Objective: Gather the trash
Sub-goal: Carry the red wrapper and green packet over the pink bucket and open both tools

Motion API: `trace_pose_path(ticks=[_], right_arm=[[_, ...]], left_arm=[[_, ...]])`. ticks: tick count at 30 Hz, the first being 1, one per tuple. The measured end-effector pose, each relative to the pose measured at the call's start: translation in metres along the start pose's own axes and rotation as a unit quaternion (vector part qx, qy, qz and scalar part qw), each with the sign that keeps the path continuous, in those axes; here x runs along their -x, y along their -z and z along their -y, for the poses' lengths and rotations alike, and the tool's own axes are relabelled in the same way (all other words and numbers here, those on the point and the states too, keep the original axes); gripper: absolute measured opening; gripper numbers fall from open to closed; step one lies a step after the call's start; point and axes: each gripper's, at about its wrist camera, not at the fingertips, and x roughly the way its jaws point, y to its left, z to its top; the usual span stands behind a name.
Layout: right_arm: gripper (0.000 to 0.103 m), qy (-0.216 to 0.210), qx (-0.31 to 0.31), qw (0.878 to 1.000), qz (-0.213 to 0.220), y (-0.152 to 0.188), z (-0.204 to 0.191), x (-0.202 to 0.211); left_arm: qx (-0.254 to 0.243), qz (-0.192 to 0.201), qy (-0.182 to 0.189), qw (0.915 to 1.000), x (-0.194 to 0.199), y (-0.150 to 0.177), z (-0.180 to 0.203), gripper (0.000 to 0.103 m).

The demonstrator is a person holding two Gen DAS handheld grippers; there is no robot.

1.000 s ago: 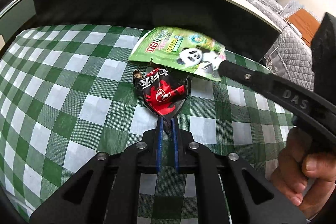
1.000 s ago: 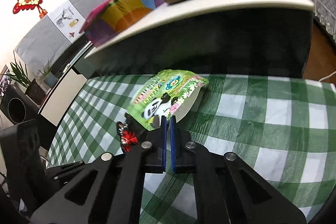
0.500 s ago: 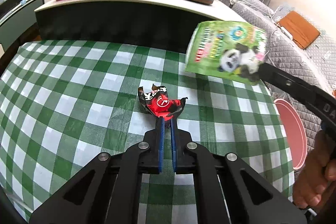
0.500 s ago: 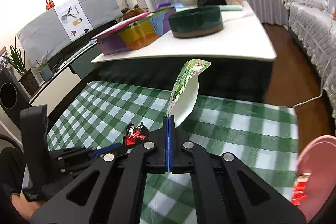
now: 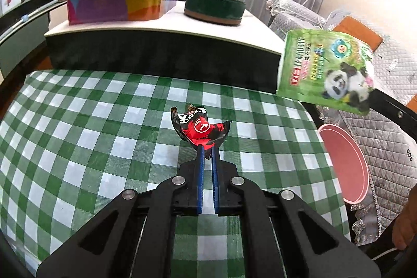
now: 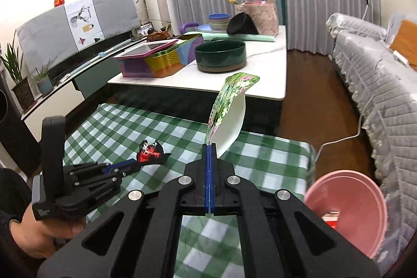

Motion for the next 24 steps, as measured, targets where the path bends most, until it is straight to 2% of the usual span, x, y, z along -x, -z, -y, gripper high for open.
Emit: trace_pose_path(ticks=[8, 24], right_arm=[[0.0, 0.05, -0.006, 0.999, 0.021, 0.022, 0.005, 0.042], [0.0, 0.112, -0.04, 0.992, 0.028, 0.05, 0.046, 0.079]], left_arm=[[-0.02, 0.017, 0.007, 0.9996, 0.019, 0.002, 0.015, 0.005], [-0.067, 0.033, 0.027, 0.9968, 0.038, 0.008, 0.062, 0.005]])
